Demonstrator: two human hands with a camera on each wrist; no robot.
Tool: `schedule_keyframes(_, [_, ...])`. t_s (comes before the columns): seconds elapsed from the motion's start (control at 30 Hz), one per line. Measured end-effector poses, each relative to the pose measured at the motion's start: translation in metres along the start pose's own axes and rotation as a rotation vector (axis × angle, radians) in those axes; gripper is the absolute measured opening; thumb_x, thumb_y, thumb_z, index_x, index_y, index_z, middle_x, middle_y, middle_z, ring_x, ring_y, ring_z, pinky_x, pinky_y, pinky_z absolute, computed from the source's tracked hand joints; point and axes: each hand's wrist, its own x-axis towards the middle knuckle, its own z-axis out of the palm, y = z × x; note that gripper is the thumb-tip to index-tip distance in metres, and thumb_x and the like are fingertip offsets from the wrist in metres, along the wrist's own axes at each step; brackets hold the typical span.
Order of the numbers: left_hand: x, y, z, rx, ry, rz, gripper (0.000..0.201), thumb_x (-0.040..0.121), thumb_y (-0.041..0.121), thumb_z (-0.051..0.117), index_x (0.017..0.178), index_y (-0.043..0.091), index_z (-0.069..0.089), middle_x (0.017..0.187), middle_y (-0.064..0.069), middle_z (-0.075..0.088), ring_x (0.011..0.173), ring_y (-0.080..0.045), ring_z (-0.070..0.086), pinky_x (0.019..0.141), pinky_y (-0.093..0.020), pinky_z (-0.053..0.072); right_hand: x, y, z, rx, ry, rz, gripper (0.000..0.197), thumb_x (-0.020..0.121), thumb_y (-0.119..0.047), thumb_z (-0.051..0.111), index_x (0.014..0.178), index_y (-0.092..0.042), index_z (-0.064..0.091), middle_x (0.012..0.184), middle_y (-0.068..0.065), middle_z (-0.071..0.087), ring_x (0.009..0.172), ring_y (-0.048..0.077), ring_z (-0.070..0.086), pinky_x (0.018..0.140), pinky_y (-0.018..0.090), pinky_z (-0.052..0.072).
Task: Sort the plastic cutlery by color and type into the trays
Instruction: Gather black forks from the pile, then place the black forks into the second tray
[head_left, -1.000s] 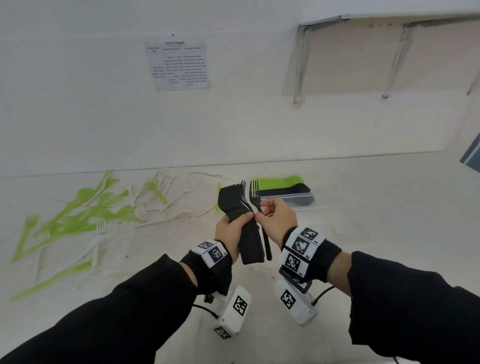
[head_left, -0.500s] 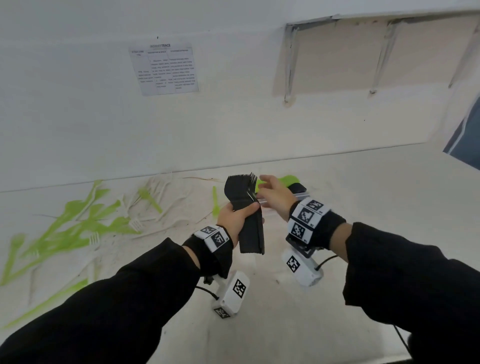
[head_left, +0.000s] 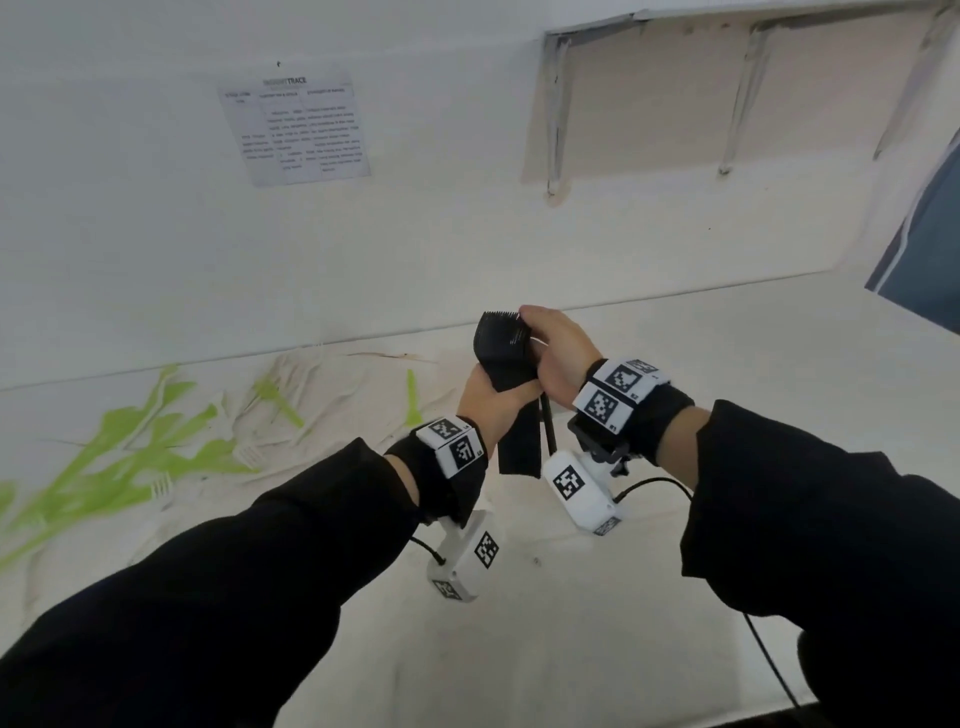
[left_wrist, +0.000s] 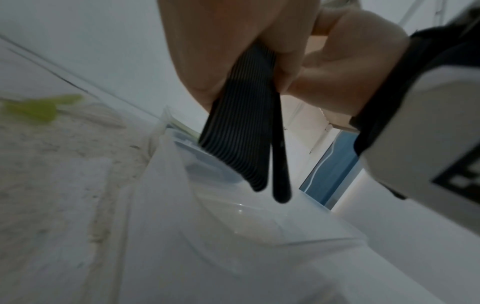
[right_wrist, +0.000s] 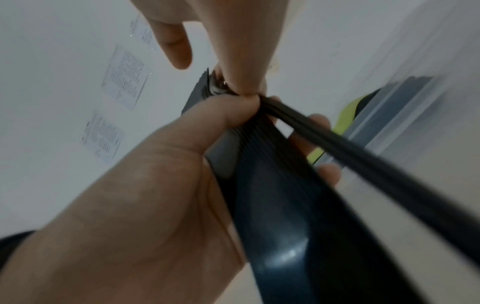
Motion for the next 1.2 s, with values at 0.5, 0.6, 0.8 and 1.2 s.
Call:
schedule_keyframes(0.5, [-0.009,0.004,0.042,1.328,-0.254,0.338,0.037,0.091,0.018,0.045,0.126,0.008,0.037,0.114,-0.010,0.060,0.101,-0.033,0.059,0.071,-0.036,0.042,0.018,-0.075,-0.079,-1.542,-0.693,0.374,0.037,0.081,-0.032,0.069,0.107,-0.006,0.068,0.099,0.008,0.066,0.090,0.018,0.060,0.095,0.038,0.051])
schedule_keyframes(0.6, [-0.013,-0.007,0.051,1.406,-0.237,0.331,0.040,0.091,0.018,0.046,0.128,0.008,0.034,0.112,-0.008,0.063,0.099,-0.032,0.060,0.067,-0.035,0.040,0.015,-0.058,-0.091,-1.682,-0.802,0.352,0.033,0.079,-0.036,0.071,0.101,-0.012,0.068,0.088,0.002,0.062,0.082,0.015,0.057,0.084,0.030,0.049])
schedule_keyframes(0.8, [-0.014,-0.020,0.048,1.173,-0.262,0.195,0.063,0.083,0.044,0.062,0.135,0.026,0.031,0.132,0.010,0.050,0.122,-0.013,0.047,0.106,-0.041,0.022,0.014,-0.040,-0.115,-1.944,-0.788,0.150,0.036,0.076,-0.041,0.071,0.104,-0.020,0.069,0.090,-0.002,0.067,0.082,0.012,0.057,0.082,0.026,0.047])
schedule_keyframes(1.2, [-0.006,-0.043,0.019,0.345,0.254,-0.115,0.043,0.102,0.022,0.026,0.143,0.012,0.035,0.149,-0.001,0.035,0.138,-0.015,0.030,0.111,-0.022,0.018,0.016,-0.020,-0.099,-2.247,-0.789,0.024,0.052,0.073,-0.041,0.074,0.112,-0.007,0.063,0.110,0.009,0.066,0.100,0.025,0.064,0.079,0.030,0.050])
